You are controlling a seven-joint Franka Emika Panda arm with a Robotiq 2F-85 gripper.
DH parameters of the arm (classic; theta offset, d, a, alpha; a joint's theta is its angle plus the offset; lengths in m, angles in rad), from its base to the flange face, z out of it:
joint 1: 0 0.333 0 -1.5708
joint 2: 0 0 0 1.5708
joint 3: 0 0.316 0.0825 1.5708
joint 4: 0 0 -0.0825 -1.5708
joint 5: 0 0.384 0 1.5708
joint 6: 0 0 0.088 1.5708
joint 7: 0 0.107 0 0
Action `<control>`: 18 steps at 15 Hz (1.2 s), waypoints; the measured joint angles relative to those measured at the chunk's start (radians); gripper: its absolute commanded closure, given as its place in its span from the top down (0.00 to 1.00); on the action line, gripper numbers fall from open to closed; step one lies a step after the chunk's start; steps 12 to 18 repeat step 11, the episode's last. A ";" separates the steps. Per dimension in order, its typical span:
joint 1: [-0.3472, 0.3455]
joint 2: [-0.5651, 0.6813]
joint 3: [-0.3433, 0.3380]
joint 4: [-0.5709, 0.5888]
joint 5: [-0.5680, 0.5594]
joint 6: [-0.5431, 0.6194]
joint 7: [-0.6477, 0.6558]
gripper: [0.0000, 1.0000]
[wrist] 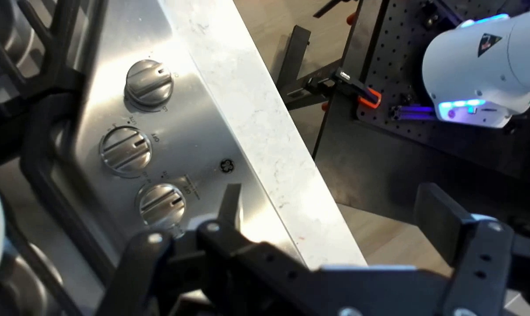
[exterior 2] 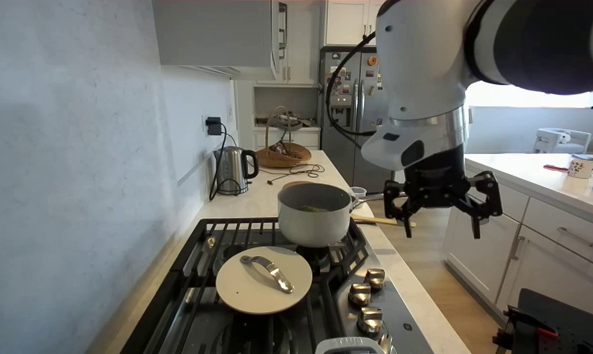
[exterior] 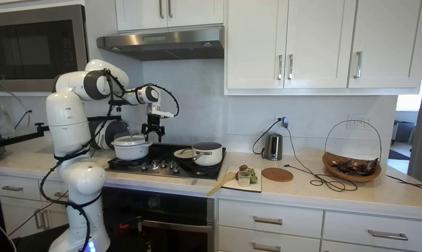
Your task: Turn the fourth switch from the right to the left
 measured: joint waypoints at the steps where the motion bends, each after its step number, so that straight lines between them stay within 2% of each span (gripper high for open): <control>1: 0.000 -0.013 0.000 0.006 0.007 0.000 0.042 1.00; 7: 0.001 -0.071 -0.001 0.028 0.014 0.000 0.255 1.00; 18: 0.001 -0.074 -0.001 0.030 0.014 0.000 0.277 1.00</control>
